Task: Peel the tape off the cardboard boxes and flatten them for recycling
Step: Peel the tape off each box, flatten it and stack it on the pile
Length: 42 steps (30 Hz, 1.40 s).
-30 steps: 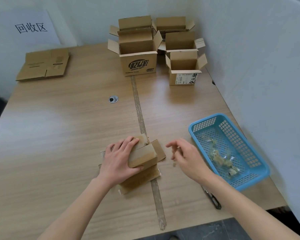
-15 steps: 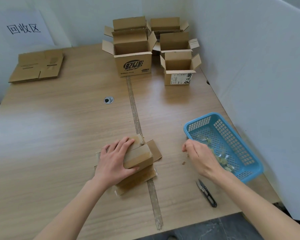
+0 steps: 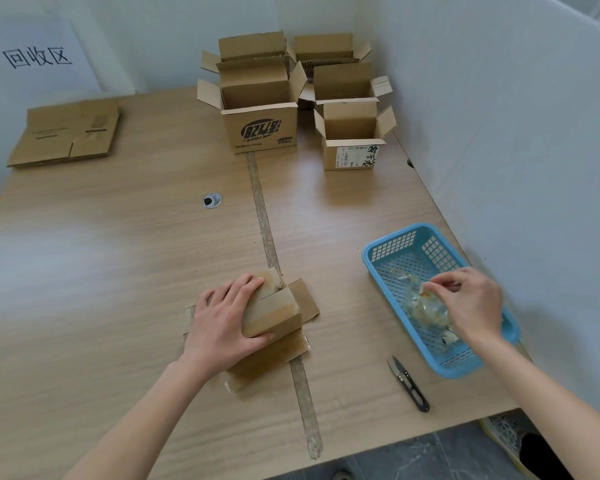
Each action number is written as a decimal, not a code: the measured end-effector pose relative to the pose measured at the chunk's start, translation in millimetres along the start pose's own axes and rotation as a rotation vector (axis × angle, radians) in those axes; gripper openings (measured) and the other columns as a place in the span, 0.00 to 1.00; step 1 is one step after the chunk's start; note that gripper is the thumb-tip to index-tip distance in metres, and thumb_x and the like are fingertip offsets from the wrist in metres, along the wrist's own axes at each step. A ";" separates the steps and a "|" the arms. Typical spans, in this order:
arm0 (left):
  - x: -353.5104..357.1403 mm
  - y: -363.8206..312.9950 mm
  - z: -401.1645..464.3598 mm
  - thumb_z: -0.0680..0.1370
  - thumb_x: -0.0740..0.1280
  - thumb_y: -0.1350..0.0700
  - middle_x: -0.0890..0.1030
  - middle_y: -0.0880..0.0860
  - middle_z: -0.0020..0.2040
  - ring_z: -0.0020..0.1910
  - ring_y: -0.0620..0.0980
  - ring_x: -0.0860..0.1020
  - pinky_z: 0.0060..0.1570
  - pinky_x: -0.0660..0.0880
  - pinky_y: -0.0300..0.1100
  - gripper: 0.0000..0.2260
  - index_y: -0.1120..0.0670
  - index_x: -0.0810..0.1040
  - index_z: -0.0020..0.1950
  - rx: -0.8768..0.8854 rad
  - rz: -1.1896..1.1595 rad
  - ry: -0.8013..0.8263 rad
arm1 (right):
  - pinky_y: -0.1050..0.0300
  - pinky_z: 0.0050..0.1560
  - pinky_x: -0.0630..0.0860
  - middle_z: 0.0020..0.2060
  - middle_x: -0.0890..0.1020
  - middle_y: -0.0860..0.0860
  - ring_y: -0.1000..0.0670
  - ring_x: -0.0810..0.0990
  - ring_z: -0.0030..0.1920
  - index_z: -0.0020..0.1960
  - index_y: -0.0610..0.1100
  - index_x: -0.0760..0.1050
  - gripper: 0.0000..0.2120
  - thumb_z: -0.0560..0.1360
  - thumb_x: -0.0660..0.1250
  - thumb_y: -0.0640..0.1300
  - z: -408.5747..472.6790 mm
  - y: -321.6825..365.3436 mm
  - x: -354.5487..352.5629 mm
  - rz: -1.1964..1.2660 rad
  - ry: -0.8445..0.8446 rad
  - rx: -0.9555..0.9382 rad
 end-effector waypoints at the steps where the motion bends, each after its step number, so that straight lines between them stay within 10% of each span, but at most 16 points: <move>1: 0.1 -0.1 0.0 0.65 0.68 0.27 0.64 0.39 0.77 0.72 0.47 0.67 0.68 0.62 0.52 0.44 0.39 0.60 0.77 -0.001 0.000 0.001 | 0.53 0.46 0.80 0.37 0.85 0.52 0.53 0.82 0.37 0.42 0.47 0.87 0.04 0.69 0.80 0.44 0.0 -1.5 0.8 -0.009 0.004 -0.014; 18: -1.9 -2.6 0.2 0.66 0.67 0.26 0.64 0.39 0.77 0.73 0.47 0.66 0.69 0.60 0.51 0.43 0.39 0.60 0.77 0.000 -0.007 0.009 | 0.55 0.47 0.81 0.48 0.83 0.56 0.61 0.80 0.45 0.52 0.49 0.83 0.05 0.78 0.70 0.43 -19.4 58.9 36.8 0.141 0.253 -0.246; 26: -19.7 11.0 -0.3 0.83 0.61 0.44 0.64 0.38 0.78 0.75 0.41 0.64 0.71 0.63 0.43 0.18 0.43 0.73 0.73 -0.071 -0.445 -0.113 | 0.59 0.64 0.72 0.73 0.66 0.62 0.59 0.68 0.70 0.75 0.58 0.64 0.36 0.72 0.70 0.66 -70.1 162.8 110.7 0.086 0.643 -0.559; 30: -31.2 31.7 -12.7 0.80 0.69 0.45 0.73 0.38 0.69 0.70 0.41 0.71 0.65 0.68 0.40 0.18 0.44 0.77 0.69 -0.297 -0.495 -0.192 | 0.50 0.54 0.78 0.71 0.65 0.61 0.52 0.71 0.66 0.63 0.55 0.69 0.25 0.71 0.76 0.53 -73.8 175.8 114.3 -0.104 0.578 -0.666; 35: -32.7 38.3 -26.7 0.69 0.75 0.33 0.61 0.41 0.79 0.78 0.43 0.60 0.76 0.60 0.45 0.39 0.41 0.67 0.78 -0.485 -0.774 0.173 | 0.53 0.46 0.81 0.73 0.71 0.51 0.45 0.70 0.74 0.42 0.48 0.62 0.20 0.68 0.66 0.26 -91.6 175.7 111.4 -0.056 0.482 -0.745; 39: -31.6 24.5 -30.1 0.66 0.78 0.38 0.53 0.50 0.82 0.76 0.55 0.66 0.70 0.69 0.50 0.44 0.36 0.61 0.77 -0.627 -0.602 0.173 | 0.64 0.59 0.70 0.81 0.50 0.62 0.58 0.42 0.81 0.40 0.51 0.64 0.23 0.73 0.67 0.68 -105.2 165.4 110.7 -0.031 0.692 -0.707; 42: -24.3 8.8 -35.4 0.70 0.73 0.49 0.61 0.55 0.77 0.71 0.57 0.70 0.64 0.72 0.47 0.39 0.36 0.60 0.77 -0.619 -0.609 0.092 | 0.61 0.54 0.72 0.72 0.66 0.67 0.61 0.69 0.70 0.40 0.55 0.68 0.22 0.71 0.65 0.73 -98.9 178.4 107.9 0.126 0.546 -0.389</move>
Point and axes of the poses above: each hand's wrist, its own z-axis towards the middle knuckle, its own x-axis out of the palm, y = z × x, the point moved 2 cm from there along z, towards the middle knuckle
